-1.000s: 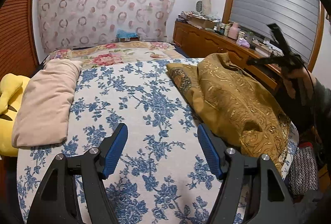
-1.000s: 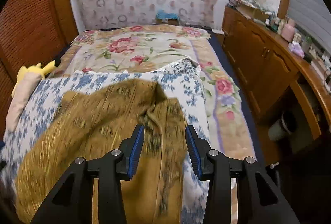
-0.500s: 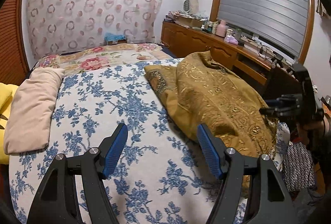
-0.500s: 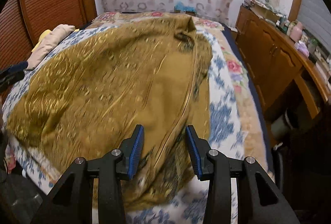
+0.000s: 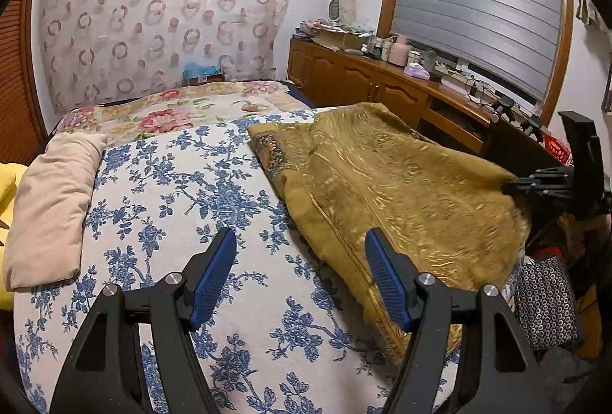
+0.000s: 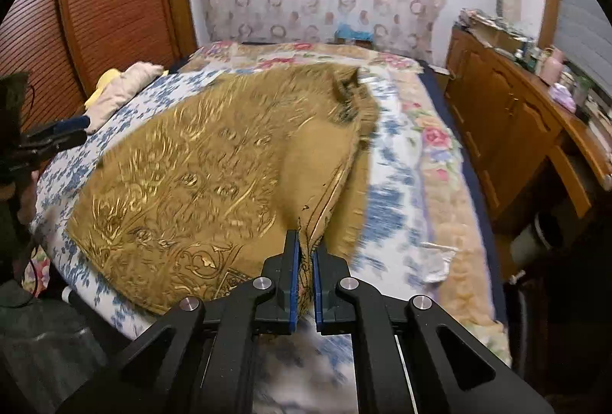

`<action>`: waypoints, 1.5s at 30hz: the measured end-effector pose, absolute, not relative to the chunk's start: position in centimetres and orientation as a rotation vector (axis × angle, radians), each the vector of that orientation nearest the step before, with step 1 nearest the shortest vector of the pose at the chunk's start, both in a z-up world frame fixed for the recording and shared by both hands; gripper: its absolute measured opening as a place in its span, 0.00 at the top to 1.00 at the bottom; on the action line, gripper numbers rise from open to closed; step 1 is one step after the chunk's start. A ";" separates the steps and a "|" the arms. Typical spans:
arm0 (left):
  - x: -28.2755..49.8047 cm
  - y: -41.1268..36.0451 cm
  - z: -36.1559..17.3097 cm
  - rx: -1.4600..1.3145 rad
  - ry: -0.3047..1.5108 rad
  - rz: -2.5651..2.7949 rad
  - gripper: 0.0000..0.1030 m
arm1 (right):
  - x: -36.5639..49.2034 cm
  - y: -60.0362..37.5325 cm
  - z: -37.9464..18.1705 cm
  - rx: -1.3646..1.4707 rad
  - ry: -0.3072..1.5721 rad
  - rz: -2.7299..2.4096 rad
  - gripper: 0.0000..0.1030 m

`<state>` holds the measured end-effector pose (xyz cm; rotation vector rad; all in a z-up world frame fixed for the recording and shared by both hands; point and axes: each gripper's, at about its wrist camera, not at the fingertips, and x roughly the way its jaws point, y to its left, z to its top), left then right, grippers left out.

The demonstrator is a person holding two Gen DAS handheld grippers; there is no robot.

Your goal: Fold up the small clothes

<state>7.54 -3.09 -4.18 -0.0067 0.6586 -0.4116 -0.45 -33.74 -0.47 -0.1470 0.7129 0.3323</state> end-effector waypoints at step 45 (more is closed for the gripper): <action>2.8 -8.6 -8.0 0.022 0.889 -0.658 0.96 | -1.3 -28.3 -2.3 -0.190 0.640 0.285 0.55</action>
